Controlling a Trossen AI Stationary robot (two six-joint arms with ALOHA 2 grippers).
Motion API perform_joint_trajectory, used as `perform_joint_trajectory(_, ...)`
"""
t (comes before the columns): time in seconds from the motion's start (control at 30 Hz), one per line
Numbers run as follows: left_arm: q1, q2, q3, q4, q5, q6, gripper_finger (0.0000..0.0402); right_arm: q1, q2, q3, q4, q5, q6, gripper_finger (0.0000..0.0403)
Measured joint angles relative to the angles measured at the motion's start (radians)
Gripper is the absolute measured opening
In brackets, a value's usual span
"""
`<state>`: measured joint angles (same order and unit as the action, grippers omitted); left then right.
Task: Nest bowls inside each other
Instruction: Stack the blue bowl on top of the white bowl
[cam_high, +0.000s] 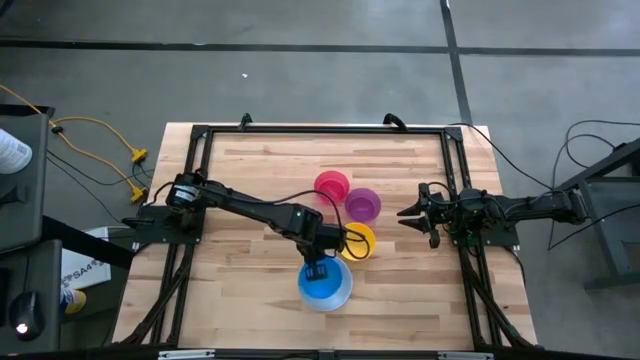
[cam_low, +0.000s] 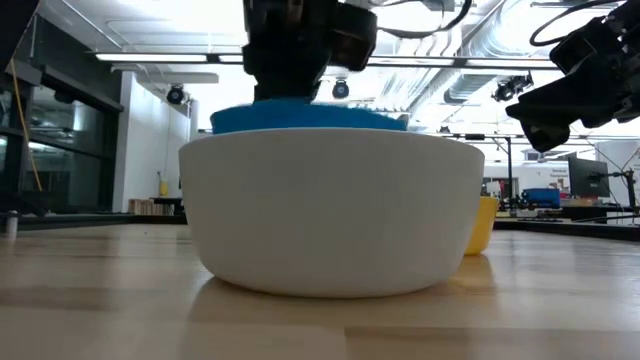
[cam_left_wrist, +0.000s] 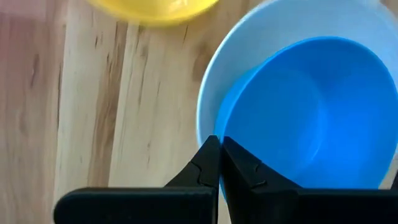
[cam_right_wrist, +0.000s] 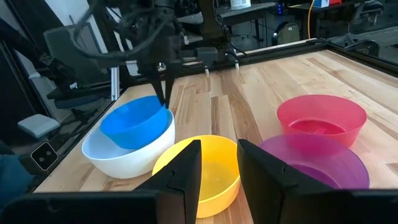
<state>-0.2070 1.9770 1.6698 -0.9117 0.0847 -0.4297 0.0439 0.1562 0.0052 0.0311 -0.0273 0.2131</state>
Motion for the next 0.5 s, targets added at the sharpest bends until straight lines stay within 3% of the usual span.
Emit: perform_joint_trajectory(0.5,0.005,0.061,-0.001,0.035,0.029,0.028,0.0,0.0,0.0,0.0,0.001,-0.002,0.0,0.0097)
